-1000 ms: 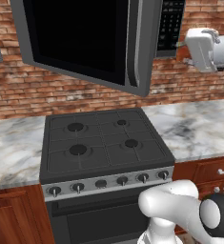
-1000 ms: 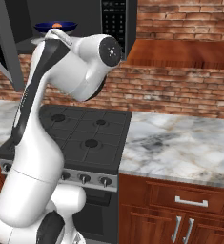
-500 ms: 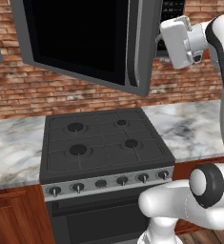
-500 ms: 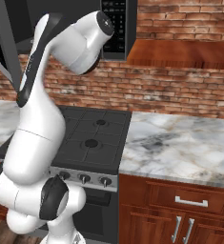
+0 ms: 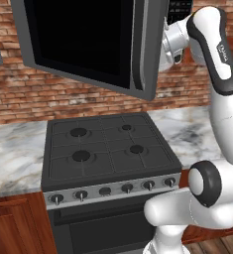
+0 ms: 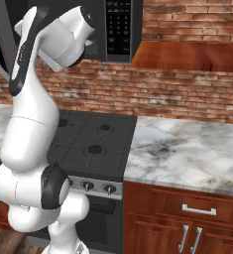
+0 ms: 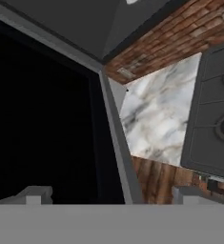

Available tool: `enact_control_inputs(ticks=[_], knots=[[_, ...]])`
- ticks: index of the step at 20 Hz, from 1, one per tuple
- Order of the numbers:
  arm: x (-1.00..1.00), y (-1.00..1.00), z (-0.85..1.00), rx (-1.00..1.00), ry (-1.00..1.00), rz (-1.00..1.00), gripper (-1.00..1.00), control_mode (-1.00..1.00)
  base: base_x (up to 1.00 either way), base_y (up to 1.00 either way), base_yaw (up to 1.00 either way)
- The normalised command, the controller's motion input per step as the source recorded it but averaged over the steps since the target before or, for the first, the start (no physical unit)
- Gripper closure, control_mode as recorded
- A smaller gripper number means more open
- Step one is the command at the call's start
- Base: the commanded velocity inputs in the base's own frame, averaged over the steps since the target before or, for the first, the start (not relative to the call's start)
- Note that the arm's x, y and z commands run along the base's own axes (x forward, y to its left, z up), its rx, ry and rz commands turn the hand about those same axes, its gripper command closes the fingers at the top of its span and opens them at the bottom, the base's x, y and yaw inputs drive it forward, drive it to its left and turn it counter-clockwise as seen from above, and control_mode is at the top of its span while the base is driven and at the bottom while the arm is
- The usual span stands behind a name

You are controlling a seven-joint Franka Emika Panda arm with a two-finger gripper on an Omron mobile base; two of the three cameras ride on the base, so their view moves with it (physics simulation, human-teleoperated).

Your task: The microwave is finished heating the shrimp and garlic. Take the bowl containing the food and place it on the dining counter.

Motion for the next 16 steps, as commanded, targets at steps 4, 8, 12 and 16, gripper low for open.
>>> enact_control_inputs(ticks=[4,8,12,16], knots=[[-0.37,0.82,0.0,0.04,0.07,0.2,-1.0,-1.0,0.0,0.0,0.0],[-0.5,0.92,0.0,0.08,0.07,0.23,-1.0,-1.0,0.0,0.0,0.0],[-0.6,1.0,0.0,0.1,0.06,0.23,-1.0,-1.0,0.0,0.0,0.0],[-0.46,1.0,0.0,0.1,0.01,0.12,-1.0,-1.0,0.0,0.0,0.0]])
